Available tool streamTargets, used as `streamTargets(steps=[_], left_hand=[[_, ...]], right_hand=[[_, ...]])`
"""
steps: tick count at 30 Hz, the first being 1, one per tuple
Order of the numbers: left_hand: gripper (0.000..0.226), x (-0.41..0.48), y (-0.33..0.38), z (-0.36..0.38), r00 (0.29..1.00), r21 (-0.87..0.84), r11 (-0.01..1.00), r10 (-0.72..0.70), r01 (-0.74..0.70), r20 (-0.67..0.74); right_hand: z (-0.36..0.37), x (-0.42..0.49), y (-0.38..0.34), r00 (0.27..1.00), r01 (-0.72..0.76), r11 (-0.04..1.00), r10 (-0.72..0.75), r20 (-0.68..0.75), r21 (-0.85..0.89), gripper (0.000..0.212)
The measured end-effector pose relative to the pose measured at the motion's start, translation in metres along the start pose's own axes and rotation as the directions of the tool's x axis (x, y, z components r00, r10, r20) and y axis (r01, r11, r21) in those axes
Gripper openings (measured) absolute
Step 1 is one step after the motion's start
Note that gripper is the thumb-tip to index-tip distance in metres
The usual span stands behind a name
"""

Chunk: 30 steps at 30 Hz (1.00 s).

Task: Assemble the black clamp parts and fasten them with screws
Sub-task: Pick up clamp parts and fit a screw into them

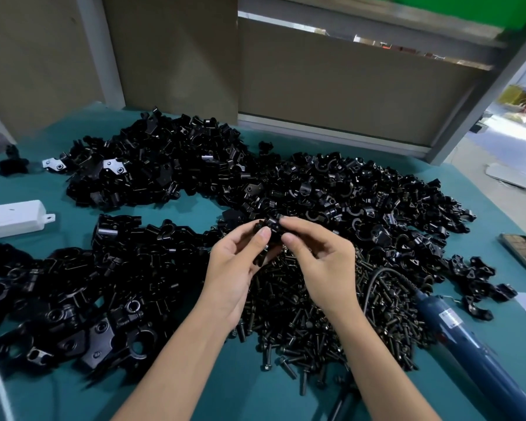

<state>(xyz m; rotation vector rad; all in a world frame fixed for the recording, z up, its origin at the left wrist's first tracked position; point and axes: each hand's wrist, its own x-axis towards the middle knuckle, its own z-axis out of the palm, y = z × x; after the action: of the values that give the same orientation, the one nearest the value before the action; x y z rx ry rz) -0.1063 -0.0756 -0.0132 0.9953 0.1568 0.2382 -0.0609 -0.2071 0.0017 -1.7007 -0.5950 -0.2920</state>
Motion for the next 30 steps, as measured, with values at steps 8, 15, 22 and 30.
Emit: streamTargets(steps=[8,15,22,30], left_hand=[[0.039,-0.0021,-0.0012,0.0027,1.000,0.062,0.998,-0.007,0.008,-0.015],[0.060,-0.0031,0.0015,0.0044,1.000,0.007,1.000,0.010,-0.010,-0.006],[0.024,-0.0036,0.0028,0.0030,0.998,-0.040,0.998,0.040,-0.038,0.045],[0.033,-0.0043,0.0044,0.0038,1.000,-0.086,0.996,0.009,-0.008,0.013]], right_hand=[[0.0022,-0.0004,-0.0044,0.997,-0.042,0.990,0.050,-0.061,0.132,0.024],[0.0043,-0.0033,-0.0041,0.998,-0.039,0.981,0.048,-0.046,0.189,0.023],[0.0009,-0.0019,-0.0025,0.998,-0.059,0.976,0.058,0.011,0.211,0.024],[0.0032,-0.0026,-0.0026,0.997,-0.073,0.969,0.066,0.036,0.237,0.024]])
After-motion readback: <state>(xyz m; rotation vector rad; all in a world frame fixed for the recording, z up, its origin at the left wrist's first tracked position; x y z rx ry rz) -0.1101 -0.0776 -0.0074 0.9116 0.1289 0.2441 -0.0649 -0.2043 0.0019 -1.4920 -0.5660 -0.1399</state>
